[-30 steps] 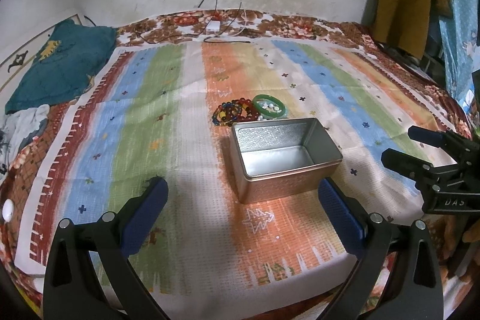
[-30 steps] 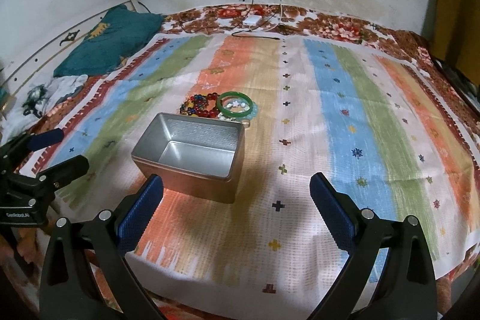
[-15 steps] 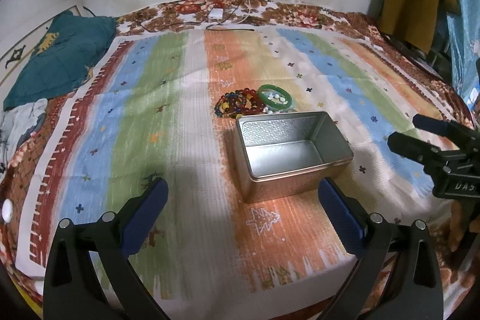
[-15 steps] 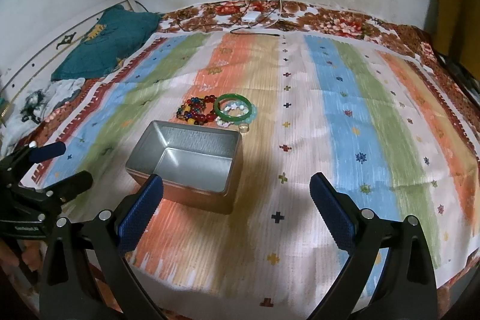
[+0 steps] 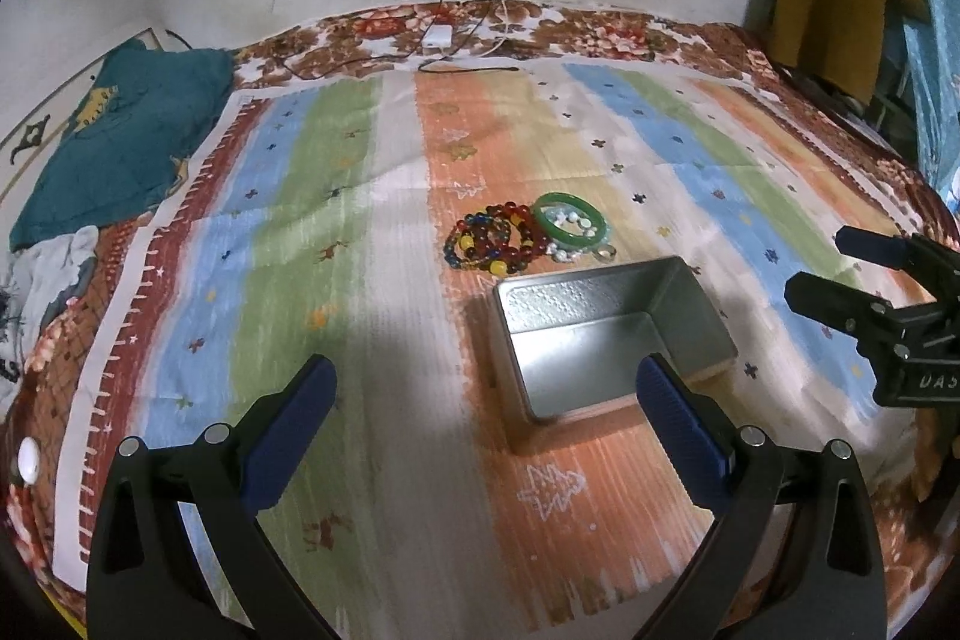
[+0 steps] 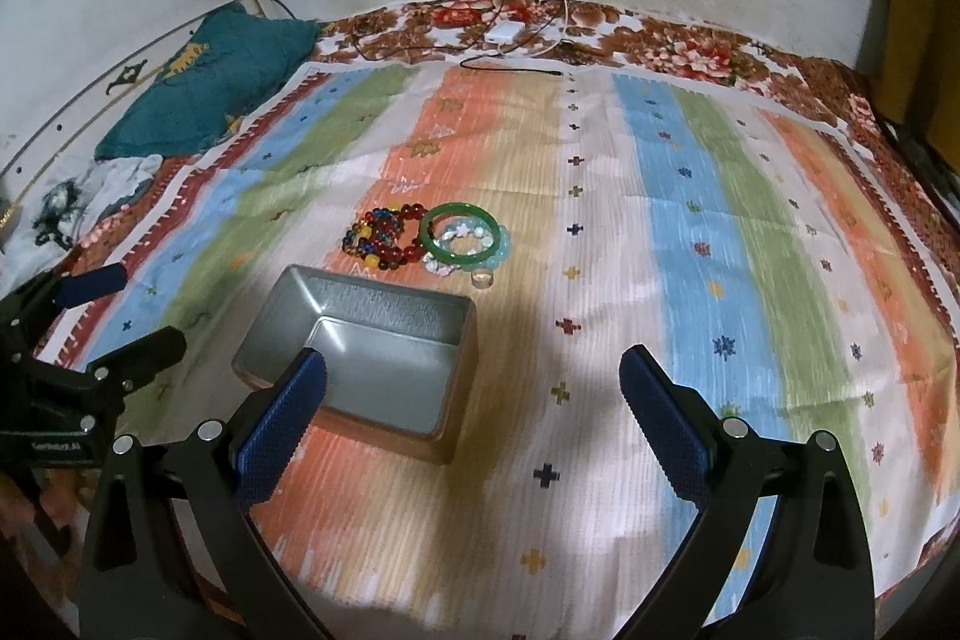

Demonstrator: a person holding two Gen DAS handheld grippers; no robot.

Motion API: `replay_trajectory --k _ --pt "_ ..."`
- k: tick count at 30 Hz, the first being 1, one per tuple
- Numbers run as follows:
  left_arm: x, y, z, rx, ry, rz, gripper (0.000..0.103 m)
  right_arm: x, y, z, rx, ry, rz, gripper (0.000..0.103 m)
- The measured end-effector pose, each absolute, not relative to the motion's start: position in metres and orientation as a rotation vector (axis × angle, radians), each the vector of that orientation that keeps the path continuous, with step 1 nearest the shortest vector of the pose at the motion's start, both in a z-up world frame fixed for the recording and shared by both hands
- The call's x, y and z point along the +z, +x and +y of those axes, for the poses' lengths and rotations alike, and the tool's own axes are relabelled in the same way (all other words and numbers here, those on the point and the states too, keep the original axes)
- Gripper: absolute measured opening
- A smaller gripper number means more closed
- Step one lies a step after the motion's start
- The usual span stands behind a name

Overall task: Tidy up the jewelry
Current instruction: 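Lower both open tools over the bracelet pile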

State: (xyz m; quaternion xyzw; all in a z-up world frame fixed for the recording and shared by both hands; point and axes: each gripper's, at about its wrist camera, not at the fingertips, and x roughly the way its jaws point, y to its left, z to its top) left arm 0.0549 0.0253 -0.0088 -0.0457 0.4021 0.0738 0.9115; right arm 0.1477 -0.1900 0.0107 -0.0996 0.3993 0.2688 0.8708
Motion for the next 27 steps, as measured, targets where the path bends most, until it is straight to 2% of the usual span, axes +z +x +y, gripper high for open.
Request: replay_trajectory --k 27 --pt "-0.015 0.112 0.063 0.15 -0.174 0.885 0.098 0.012 0.2 -0.162 0.565 -0.222 0.863 0.099"
